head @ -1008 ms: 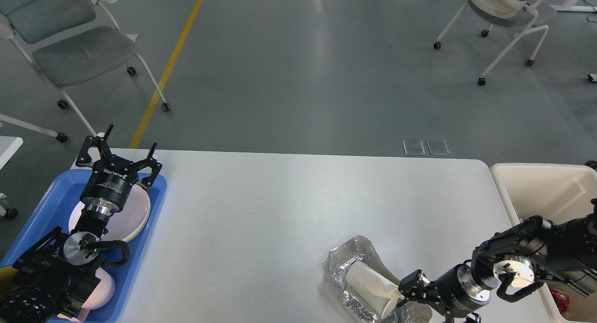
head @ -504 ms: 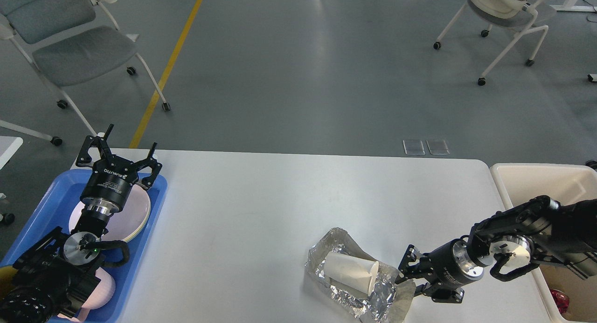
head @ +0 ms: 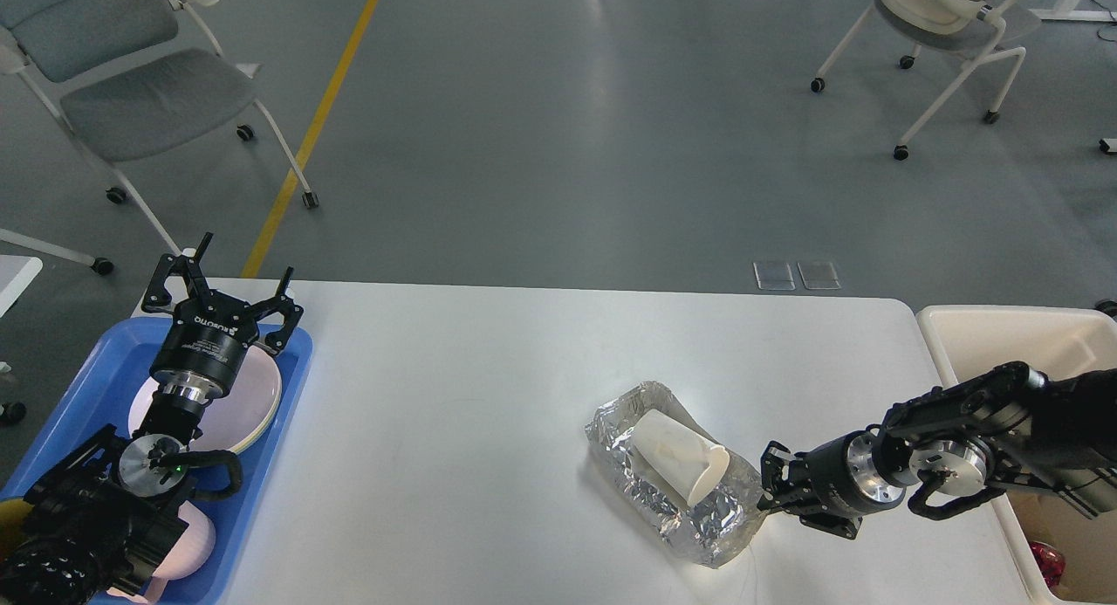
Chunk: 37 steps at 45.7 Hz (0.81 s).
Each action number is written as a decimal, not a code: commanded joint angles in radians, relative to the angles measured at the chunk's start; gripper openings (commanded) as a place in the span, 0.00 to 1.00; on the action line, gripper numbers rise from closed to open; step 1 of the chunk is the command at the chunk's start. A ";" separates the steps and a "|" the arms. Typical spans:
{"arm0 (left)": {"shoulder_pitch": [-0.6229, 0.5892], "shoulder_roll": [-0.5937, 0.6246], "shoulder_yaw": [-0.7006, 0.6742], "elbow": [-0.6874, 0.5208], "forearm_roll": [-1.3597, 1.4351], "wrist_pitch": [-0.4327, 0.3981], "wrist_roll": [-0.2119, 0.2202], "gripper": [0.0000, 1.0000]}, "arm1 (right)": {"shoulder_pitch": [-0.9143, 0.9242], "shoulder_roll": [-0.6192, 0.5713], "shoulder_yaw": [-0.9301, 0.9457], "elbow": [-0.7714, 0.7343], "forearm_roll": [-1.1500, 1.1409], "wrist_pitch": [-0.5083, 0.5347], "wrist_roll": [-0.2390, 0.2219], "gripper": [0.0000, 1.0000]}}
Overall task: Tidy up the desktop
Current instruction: 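Lift the foil-wrapped item with the right gripper and drop it into the bin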
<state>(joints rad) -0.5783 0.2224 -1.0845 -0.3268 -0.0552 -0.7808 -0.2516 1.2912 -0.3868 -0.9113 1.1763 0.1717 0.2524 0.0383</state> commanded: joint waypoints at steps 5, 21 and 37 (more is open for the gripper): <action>0.000 0.000 0.000 0.000 0.000 0.000 0.000 0.96 | 0.192 -0.138 -0.006 0.077 -0.001 0.044 0.000 0.00; 0.000 0.000 0.000 0.000 0.000 0.000 0.000 0.96 | 0.744 -0.274 -0.129 0.089 -0.003 0.306 0.000 0.00; 0.000 0.000 0.000 0.000 0.000 0.000 0.000 0.96 | 0.686 -0.357 -0.242 -0.047 0.002 0.200 0.000 0.00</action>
<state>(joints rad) -0.5783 0.2224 -1.0845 -0.3268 -0.0552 -0.7808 -0.2516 2.0636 -0.6916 -1.1205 1.1837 0.1708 0.5291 0.0379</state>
